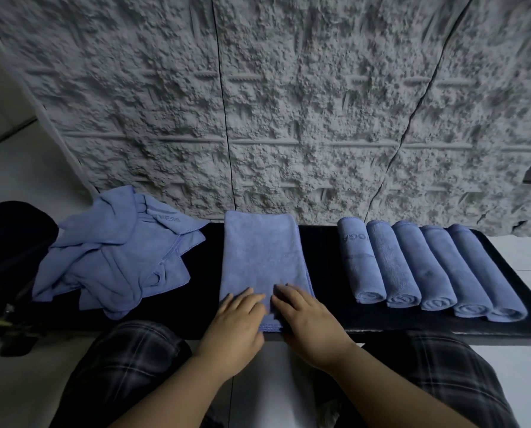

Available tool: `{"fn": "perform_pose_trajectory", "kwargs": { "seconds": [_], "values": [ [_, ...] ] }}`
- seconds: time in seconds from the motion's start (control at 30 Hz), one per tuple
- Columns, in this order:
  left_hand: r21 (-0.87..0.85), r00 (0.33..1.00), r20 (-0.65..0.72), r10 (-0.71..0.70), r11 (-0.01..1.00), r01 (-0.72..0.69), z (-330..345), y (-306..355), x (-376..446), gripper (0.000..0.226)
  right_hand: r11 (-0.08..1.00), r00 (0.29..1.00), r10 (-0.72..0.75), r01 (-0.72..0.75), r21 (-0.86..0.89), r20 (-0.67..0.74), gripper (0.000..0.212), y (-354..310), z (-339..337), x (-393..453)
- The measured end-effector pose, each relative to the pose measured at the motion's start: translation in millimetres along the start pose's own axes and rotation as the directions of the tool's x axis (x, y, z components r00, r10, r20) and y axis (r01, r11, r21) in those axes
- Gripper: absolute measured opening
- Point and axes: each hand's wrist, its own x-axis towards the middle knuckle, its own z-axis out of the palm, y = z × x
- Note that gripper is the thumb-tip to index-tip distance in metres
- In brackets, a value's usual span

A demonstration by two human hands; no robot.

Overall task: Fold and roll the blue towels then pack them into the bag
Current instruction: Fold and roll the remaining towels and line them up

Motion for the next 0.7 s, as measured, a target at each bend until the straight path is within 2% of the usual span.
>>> {"fn": "perform_pose_trajectory", "kwargs": {
  "seconds": [0.1,0.2,0.27,0.33,0.47,0.53,0.63,0.7],
  "values": [
    [-0.061,0.998,0.008,-0.059,0.996,0.059,-6,-4,-2,0.02,0.999,0.997,-0.04,0.041,0.016,-0.058,0.023,1,-6,-2],
    [-0.105,0.992,0.018,-0.128,0.986,0.13,-12,-10,-6,0.011,0.998,0.998,-0.029,0.026,-0.053,-0.056,0.019,0,-11,-7],
    [-0.134,0.987,0.025,-0.157,0.978,0.159,-15,-14,-10,0.011,0.995,0.998,-0.006,0.0,-0.097,-0.063,0.008,0,-15,-8],
    [-0.154,0.978,0.04,-0.205,0.966,0.209,-21,-14,-10,0.005,0.997,0.999,0.032,-0.035,-0.071,-0.043,0.02,3,-18,-7],
    [-0.191,0.948,0.04,-0.315,0.929,0.316,-25,-19,-9,0.017,0.985,0.991,0.097,-0.109,0.131,0.094,0.05,3,-24,-7],
    [-0.262,0.923,0.066,-0.38,0.886,0.384,-24,-25,-9,0.02,0.977,0.982,0.12,-0.142,0.16,0.144,0.042,0,-31,-7],
    [-0.388,0.86,0.163,-0.484,0.77,0.507,-23,-32,-9,0.018,0.961,0.987,0.148,-0.158,0.226,0.064,0.017,-2,-31,-6],
    [-0.48,0.81,0.191,-0.554,0.667,0.569,-23,-33,-8,0.016,0.897,0.947,0.282,-0.317,0.307,0.154,0.018,-3,-31,-5]
  ]
}}
